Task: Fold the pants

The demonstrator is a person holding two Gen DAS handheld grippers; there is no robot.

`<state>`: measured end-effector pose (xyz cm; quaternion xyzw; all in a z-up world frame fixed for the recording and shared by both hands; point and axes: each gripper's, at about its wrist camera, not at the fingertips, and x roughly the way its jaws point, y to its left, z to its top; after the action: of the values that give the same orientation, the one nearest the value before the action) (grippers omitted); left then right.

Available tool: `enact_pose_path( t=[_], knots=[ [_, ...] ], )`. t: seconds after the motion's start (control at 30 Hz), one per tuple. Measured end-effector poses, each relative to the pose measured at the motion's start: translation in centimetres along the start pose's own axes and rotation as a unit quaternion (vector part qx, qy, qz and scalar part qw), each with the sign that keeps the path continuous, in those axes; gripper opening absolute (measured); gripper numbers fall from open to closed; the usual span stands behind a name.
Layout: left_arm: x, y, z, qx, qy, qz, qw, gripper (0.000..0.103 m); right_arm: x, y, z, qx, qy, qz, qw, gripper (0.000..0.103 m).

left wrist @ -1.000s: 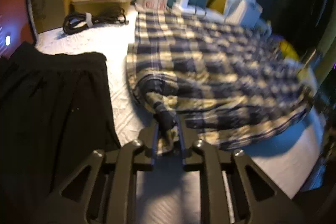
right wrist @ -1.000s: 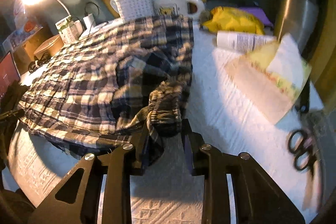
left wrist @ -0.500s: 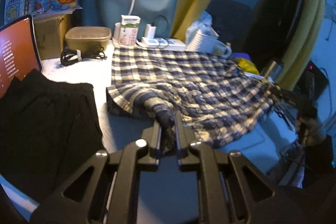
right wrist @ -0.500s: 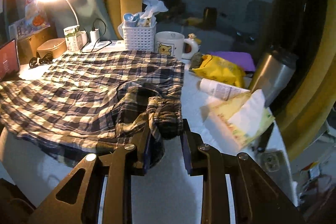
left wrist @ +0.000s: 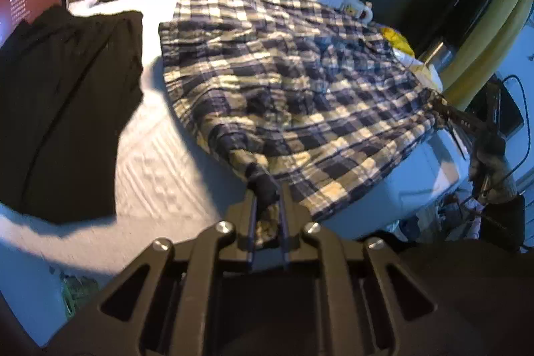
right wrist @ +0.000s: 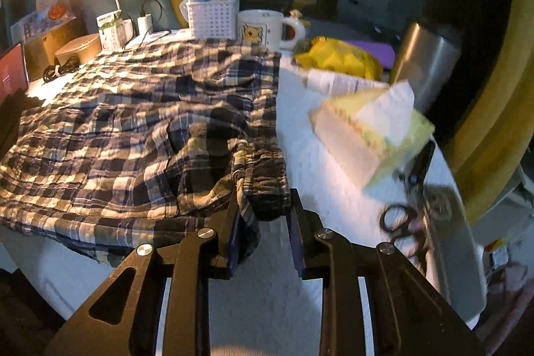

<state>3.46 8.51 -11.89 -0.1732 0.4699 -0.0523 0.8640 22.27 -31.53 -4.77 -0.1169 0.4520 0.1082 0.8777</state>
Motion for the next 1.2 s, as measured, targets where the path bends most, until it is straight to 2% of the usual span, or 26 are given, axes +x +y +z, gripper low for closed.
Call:
enact_pose_path(
  t=[0.27,0.47,0.53,0.6,0.7,0.73,0.77,1.0,1.2],
  knots=[
    [-0.5,1.5,-1.0,-0.022,0.027,0.003,0.9994,0.017,-0.2,-1.1,-2.2,0.019,0.008,0.004,1.000,0.027],
    [-3.0,4.2,-1.2,-0.025,0.000,0.027,0.9993,0.020,0.0,-1.3,-2.8,0.022,0.014,0.001,1.000,0.027],
    [-3.9,5.2,-0.7,-0.017,-0.023,0.038,0.9988,0.021,0.0,-1.3,-2.8,0.024,0.016,-0.003,1.000,0.027],
    [-4.6,5.7,0.8,-0.012,-0.055,0.051,0.9971,0.025,-0.3,-1.3,-2.7,0.027,0.012,-0.007,1.000,0.028],
    [-4.3,5.9,3.4,0.003,-0.088,0.062,0.9942,0.041,-1.7,-1.0,-2.2,0.024,-0.009,-0.024,0.999,0.043],
    [-4.0,5.8,4.2,0.011,-0.097,0.064,0.9932,0.042,-2.1,-0.9,-1.9,0.026,-0.016,-0.024,0.999,0.051],
    [-3.4,5.8,5.1,0.018,-0.102,0.067,0.9923,0.043,-2.5,-0.9,-1.7,0.028,-0.022,-0.021,0.999,0.054],
    [2.2,6.4,11.1,0.039,-0.092,0.080,0.9918,0.049,-1.3,0.3,0.5,0.036,-0.024,0.000,0.999,0.055],
    [5.2,7.0,14.1,0.040,-0.087,0.079,0.9923,0.052,1.1,2.6,3.6,0.022,-0.018,0.026,0.999,0.055]
  ],
)
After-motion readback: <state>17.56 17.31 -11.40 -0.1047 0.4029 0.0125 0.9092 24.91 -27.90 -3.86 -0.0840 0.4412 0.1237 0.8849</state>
